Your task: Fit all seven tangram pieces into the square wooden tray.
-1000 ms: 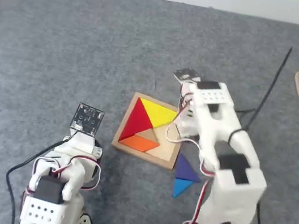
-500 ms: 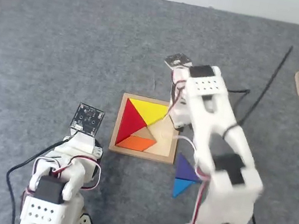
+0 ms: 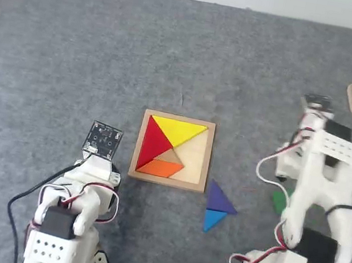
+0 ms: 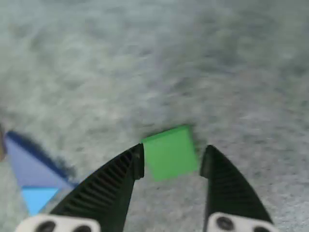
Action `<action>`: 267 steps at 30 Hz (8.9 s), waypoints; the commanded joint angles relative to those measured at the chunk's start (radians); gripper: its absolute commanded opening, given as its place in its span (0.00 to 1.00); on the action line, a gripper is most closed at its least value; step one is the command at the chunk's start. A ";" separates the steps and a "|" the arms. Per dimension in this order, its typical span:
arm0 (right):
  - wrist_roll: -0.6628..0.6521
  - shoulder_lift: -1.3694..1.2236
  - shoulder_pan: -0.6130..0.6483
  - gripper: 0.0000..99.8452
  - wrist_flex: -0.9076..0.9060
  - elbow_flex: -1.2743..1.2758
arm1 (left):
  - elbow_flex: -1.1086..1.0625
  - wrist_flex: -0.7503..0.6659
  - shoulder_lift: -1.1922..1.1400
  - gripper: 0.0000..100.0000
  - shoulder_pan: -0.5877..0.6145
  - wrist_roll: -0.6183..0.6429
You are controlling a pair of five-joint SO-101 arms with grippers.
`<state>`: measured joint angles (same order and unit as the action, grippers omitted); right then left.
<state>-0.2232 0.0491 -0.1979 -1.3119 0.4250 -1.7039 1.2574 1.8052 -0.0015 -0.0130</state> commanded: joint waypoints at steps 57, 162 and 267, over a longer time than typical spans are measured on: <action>-0.269 0.213 0.390 0.04 -0.071 -0.044 | 0.019 0.006 0.021 0.01 0.006 0.008; -0.152 0.352 0.722 0.17 0.219 0.526 | 0.019 0.006 0.021 0.01 0.006 0.008; 0.888 -0.099 0.786 0.12 0.240 -0.141 | 0.019 0.006 0.021 0.01 0.006 0.008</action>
<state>0.5117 -0.0537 0.5738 -1.1047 0.3330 -1.7039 1.2574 1.8052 -0.0015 -0.0130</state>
